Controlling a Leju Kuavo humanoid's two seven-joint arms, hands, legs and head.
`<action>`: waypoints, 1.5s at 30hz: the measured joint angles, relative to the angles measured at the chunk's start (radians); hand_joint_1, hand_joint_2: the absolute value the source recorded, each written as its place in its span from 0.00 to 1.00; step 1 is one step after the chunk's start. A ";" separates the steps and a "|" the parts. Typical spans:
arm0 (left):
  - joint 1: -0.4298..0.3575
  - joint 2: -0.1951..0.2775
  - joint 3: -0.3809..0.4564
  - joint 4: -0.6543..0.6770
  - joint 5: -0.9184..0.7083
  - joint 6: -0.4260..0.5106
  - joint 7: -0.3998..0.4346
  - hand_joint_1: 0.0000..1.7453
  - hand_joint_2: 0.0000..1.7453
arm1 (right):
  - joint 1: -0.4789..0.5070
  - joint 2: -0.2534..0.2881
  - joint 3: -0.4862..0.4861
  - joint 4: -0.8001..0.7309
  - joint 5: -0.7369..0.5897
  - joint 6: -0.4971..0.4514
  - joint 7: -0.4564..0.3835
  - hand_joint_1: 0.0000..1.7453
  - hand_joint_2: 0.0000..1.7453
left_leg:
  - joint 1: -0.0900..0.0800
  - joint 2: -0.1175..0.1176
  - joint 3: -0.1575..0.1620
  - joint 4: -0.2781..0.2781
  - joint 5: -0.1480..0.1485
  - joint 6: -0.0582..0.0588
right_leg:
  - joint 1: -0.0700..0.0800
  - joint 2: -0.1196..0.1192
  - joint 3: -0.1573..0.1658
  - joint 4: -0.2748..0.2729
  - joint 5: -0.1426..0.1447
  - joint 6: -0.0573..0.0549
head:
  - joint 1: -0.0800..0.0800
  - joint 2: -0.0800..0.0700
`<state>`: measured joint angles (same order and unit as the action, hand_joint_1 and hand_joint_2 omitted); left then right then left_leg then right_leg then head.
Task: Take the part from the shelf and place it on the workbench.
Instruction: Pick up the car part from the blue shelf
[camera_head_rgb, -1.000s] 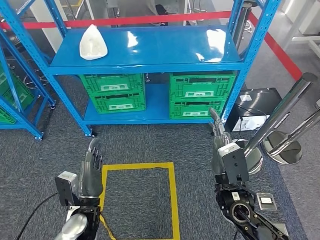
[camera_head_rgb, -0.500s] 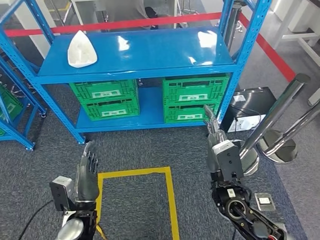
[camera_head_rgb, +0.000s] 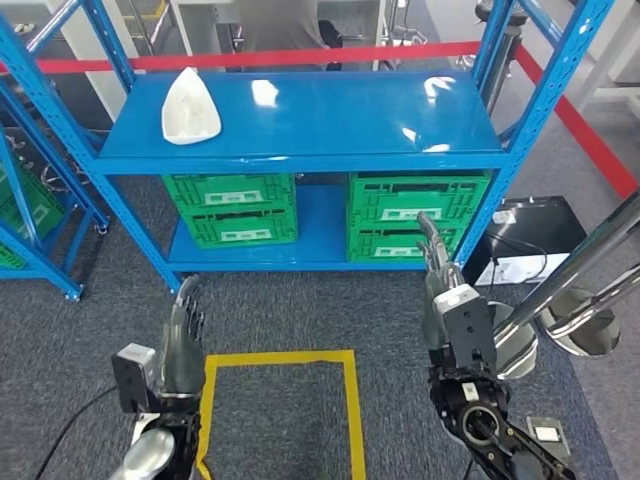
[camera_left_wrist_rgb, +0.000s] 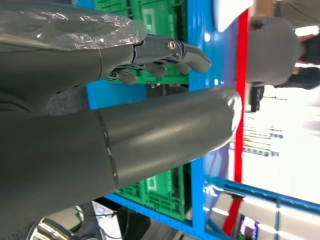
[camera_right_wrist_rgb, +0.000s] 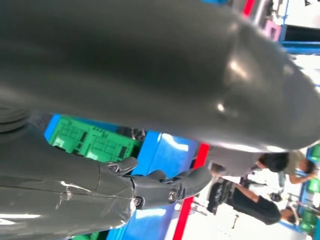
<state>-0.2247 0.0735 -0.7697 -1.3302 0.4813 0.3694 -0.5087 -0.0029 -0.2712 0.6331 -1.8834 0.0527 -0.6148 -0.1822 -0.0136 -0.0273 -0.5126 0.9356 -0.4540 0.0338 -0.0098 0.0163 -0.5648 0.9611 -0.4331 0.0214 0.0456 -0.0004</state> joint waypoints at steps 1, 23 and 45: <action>0.001 0.000 0.000 -0.002 -0.001 0.004 0.002 0.00 0.00 | -0.002 0.000 0.000 0.001 0.000 0.003 0.000 0.00 0.00 | -0.001 -0.002 0.000 0.003 -0.002 -0.005 | 0.002 -0.001 0.004 -0.001 -0.005 -0.007 | -0.002 0.000; 0.013 0.002 0.003 -0.018 -0.003 0.007 0.007 0.00 0.00 | -0.013 0.000 0.007 0.001 -0.002 0.007 0.006 0.00 0.00 | 0.000 0.011 -0.057 -0.007 0.053 0.023 | -0.003 -0.025 -0.030 0.258 -0.184 0.018 | -0.014 0.000; 0.020 0.005 0.003 -0.019 -0.003 -0.007 -0.003 0.00 0.00 | -0.010 -0.001 0.008 0.004 -0.003 0.002 0.001 0.00 0.00 | 0.002 0.051 -0.126 0.022 0.085 -0.017 | -0.005 -0.042 0.101 -0.023 -0.067 -0.011 | -0.039 0.000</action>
<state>-0.2050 0.0781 -0.7668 -1.3493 0.4788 0.3621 -0.5113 -0.0131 -0.2724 0.6414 -1.8795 0.0497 -0.6133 -0.1811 -0.0115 0.0239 -0.6387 0.9575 -0.3688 0.0171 -0.0150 -0.0260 -0.4637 0.9384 -0.4999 0.0101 0.0062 -0.0004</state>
